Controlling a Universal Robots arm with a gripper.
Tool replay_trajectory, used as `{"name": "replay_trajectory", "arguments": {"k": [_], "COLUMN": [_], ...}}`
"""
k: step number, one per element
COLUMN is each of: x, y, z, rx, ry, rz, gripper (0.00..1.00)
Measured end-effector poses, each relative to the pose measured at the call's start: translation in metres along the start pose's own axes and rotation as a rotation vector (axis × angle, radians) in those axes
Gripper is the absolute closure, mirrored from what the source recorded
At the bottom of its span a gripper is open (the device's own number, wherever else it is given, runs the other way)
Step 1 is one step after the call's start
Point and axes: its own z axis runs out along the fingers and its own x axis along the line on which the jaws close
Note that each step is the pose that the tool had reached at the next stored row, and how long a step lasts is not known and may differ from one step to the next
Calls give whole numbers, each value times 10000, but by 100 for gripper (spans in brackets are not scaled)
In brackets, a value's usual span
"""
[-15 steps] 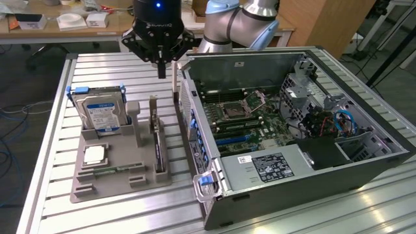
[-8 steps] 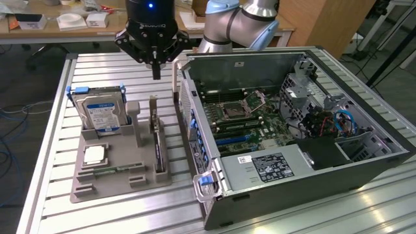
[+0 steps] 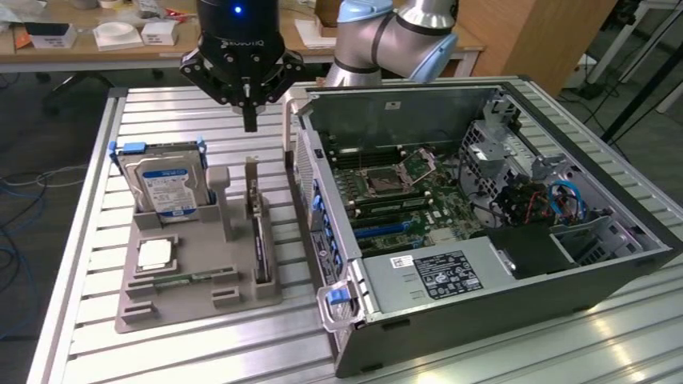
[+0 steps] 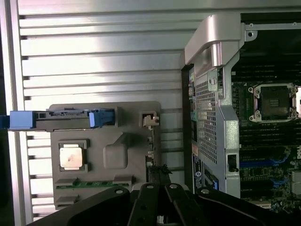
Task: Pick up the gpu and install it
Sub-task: 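Reach for the gpu, then pick up the gpu and move the gpu toward the slot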
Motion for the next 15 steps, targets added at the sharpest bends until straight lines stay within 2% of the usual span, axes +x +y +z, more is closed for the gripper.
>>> {"name": "replay_trajectory", "arguments": {"k": [15], "x": [1], "y": [-1], "z": [6], "rx": [0], "ry": [0], "rz": [0], "gripper": [89]}}
